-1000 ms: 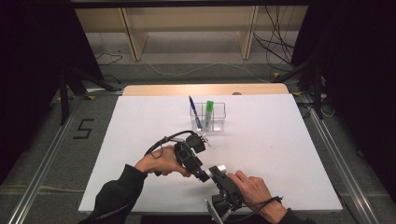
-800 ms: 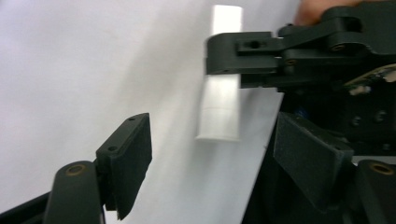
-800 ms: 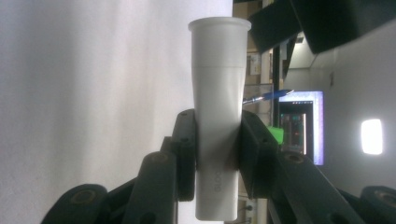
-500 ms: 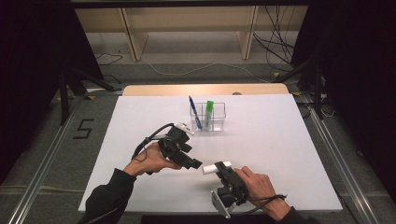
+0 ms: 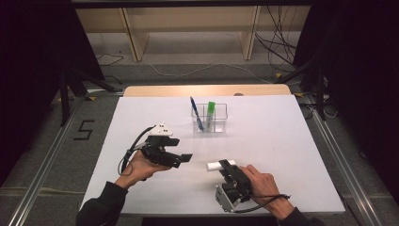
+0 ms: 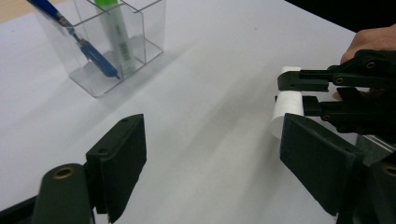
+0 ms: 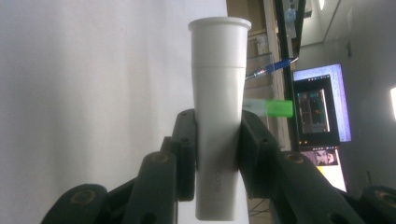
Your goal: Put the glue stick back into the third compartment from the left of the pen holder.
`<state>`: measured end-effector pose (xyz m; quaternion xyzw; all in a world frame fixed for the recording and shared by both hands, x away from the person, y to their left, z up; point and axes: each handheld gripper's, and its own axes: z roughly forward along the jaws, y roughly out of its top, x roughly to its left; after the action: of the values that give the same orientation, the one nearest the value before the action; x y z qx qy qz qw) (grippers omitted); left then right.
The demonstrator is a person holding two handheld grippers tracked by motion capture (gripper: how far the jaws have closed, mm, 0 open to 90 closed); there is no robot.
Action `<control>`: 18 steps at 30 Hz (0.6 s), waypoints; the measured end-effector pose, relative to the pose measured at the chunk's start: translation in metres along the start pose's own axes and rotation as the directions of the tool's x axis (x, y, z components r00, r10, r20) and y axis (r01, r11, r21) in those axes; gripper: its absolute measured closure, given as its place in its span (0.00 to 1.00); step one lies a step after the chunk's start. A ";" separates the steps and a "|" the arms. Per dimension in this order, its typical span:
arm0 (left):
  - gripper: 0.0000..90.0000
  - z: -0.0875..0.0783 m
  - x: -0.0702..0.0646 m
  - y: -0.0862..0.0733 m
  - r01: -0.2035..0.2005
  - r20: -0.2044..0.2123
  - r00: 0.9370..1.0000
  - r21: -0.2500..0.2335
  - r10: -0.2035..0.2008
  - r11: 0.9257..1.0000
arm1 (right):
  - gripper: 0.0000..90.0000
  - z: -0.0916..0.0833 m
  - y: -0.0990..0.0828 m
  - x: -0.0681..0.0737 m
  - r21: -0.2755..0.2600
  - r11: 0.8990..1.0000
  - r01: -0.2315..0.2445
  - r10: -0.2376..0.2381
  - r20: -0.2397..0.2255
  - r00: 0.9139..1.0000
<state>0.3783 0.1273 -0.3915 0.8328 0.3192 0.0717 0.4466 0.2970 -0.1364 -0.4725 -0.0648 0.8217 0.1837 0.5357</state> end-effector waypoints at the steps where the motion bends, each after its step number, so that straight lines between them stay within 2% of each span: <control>1: 0.25 -0.001 0.000 -0.002 -0.001 -0.011 1.000 -0.011 0.001 1.000 | 0.79 0.001 -0.001 -0.002 -0.003 1.000 -0.005 0.005 -0.007 1.000; 5: 0.24 -0.005 0.001 -0.011 0.007 -0.043 0.999 -0.075 -0.010 0.997 | 0.79 0.003 -0.006 -0.010 -0.003 0.995 -0.099 0.099 -0.029 0.995; 6: 0.24 -0.006 0.002 -0.014 0.006 -0.049 0.999 -0.089 -0.010 0.996 | 0.79 0.004 -0.008 -0.012 0.000 0.992 -0.123 0.122 -0.021 0.992; 9: 0.23 -0.008 0.003 -0.023 0.002 -0.074 0.997 -0.117 -0.011 0.993 | 0.79 0.007 -0.015 -0.022 -0.008 0.980 -0.201 0.200 -0.049 0.979; 10: 0.23 -0.009 0.003 -0.025 -0.004 -0.081 0.997 -0.126 -0.006 0.992 | 0.79 0.008 -0.017 -0.026 -0.009 0.973 -0.232 0.231 -0.058 0.971; 12: 0.22 -0.011 0.004 -0.030 0.001 -0.074 0.997 -0.131 -0.011 0.991 | 0.79 0.010 -0.019 -0.031 -0.005 0.950 -0.312 0.311 -0.068 0.948; 14: 0.21 -0.012 0.004 -0.034 -0.001 -0.089 0.996 -0.145 -0.012 0.990 | 0.79 0.013 -0.023 -0.037 -0.007 0.928 -0.373 0.371 -0.086 0.925; 16: 0.21 -0.013 0.003 -0.037 0.000 -0.096 0.995 -0.154 -0.015 0.988 | 0.79 0.017 -0.026 -0.043 -0.012 0.908 -0.419 0.415 -0.104 0.904; 17: 0.20 -0.013 0.003 -0.038 0.001 -0.099 0.995 -0.159 -0.017 0.987 | 0.79 0.019 -0.028 -0.046 -0.010 0.892 -0.452 0.449 -0.108 0.887; 18: 0.20 -0.014 0.003 -0.039 0.001 -0.102 0.995 -0.169 -0.018 0.986 | 0.79 0.021 -0.031 -0.050 -0.016 0.883 -0.470 0.465 -0.122 0.877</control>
<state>0.3564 0.1541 -0.4142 0.7856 0.3385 0.1392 0.4989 0.3447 -0.1614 -0.4421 0.1127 0.8380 0.3219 0.4259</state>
